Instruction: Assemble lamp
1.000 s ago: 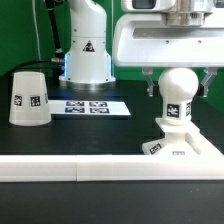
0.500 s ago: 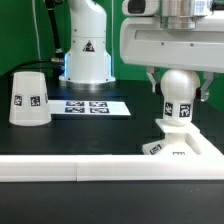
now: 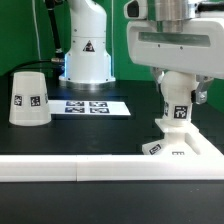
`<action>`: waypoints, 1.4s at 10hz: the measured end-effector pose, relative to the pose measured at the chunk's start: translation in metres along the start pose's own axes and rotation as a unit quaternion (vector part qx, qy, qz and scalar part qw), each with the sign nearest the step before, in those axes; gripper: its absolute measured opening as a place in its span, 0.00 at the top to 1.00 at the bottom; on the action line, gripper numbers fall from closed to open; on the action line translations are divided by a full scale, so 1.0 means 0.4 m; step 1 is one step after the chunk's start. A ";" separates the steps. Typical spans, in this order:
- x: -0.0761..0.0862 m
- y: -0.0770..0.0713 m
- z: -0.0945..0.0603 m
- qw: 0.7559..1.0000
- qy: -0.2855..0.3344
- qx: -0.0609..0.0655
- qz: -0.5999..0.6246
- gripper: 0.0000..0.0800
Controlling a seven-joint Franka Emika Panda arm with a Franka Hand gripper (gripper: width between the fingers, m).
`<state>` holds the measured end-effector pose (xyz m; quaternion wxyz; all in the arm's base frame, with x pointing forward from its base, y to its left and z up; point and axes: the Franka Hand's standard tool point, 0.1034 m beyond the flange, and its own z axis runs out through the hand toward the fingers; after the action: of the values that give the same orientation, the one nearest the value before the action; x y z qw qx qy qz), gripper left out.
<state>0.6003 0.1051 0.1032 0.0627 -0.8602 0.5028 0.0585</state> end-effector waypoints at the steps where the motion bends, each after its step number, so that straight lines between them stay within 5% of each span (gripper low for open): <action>1: 0.000 0.000 0.000 1.000 0.000 0.000 -0.010 0.16; 4: -0.014 -0.013 -0.029 0.996 0.006 0.006 -0.090 0.13; 10: -0.010 -0.016 -0.056 0.928 0.013 0.009 -0.371 0.13; 14: 0.013 -0.017 -0.051 0.793 0.028 -0.004 -0.609 0.13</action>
Offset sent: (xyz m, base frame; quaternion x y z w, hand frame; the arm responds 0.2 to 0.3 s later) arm -0.0047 0.0055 0.0234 0.0070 0.0232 -0.1254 0.9918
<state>0.6096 0.1005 0.1228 0.0676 -0.9900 -0.1233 -0.0140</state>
